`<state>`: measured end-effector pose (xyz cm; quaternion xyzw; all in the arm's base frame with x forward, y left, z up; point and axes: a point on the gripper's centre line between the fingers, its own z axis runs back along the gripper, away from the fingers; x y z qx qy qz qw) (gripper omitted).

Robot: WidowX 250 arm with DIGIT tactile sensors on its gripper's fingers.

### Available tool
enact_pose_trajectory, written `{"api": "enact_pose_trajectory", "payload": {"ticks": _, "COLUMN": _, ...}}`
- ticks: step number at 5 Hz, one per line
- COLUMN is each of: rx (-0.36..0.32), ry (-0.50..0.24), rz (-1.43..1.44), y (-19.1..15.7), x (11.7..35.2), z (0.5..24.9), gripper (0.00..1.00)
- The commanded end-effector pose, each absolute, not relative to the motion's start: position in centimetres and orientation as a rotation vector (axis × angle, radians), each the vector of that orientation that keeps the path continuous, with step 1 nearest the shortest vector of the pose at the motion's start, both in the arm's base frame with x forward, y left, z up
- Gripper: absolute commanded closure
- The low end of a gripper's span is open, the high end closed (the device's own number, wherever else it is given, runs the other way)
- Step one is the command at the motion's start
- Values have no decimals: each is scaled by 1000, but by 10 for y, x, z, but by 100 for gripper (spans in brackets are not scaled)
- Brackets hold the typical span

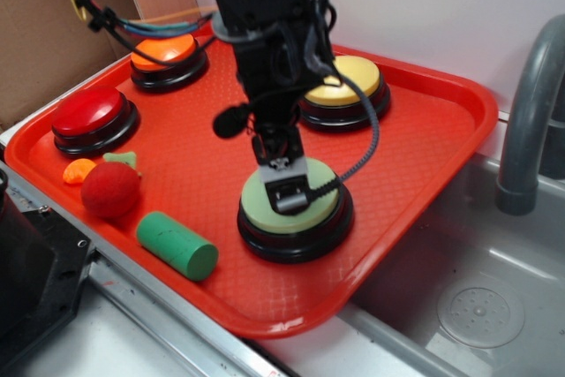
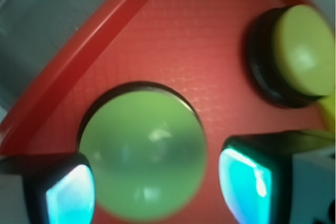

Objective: Push the green button.

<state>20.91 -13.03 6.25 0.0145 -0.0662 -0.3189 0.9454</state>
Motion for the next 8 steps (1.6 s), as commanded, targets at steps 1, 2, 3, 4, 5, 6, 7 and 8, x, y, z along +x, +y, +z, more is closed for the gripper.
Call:
{"api": "enact_pose_trajectory", "payload": {"ticks": 1, "rx": -1, "ry": -17, "rz": -718, "y": -150, "x": 213, "z": 49, "gripper": 0}}
{"api": "enact_pose_trajectory", "payload": {"ticks": 2, "rx": 32, "ry": -37, "rz": -725, "y": -148, "x": 212, "z": 65, "gripper": 0}}
{"api": "enact_pose_trajectory", "payload": {"ticks": 3, "rx": 64, "ry": -111, "rz": -747, "y": -144, "x": 213, "z": 105, "gripper": 0}}
{"api": "enact_pose_trajectory", "payload": {"ticks": 4, "rx": 75, "ry": -108, "rz": -746, "y": -136, "x": 204, "z": 138, "gripper": 0}}
{"api": "enact_pose_trajectory", "payload": {"ticks": 5, "rx": 34, "ry": -91, "rz": -710, "y": -128, "x": 198, "z": 145, "gripper": 0}}
{"api": "enact_pose_trajectory", "payload": {"ticks": 6, "rx": 0, "ry": -49, "rz": -733, "y": -126, "x": 195, "z": 156, "gripper": 0}}
{"api": "enact_pose_trajectory", "payload": {"ticks": 7, "rx": 22, "ry": -35, "rz": -677, "y": -122, "x": 187, "z": 164, "gripper": 0}}
{"api": "enact_pose_trajectory", "payload": {"ticks": 8, "rx": 20, "ry": -44, "rz": -625, "y": -109, "x": 176, "z": 170, "gripper": 0}}
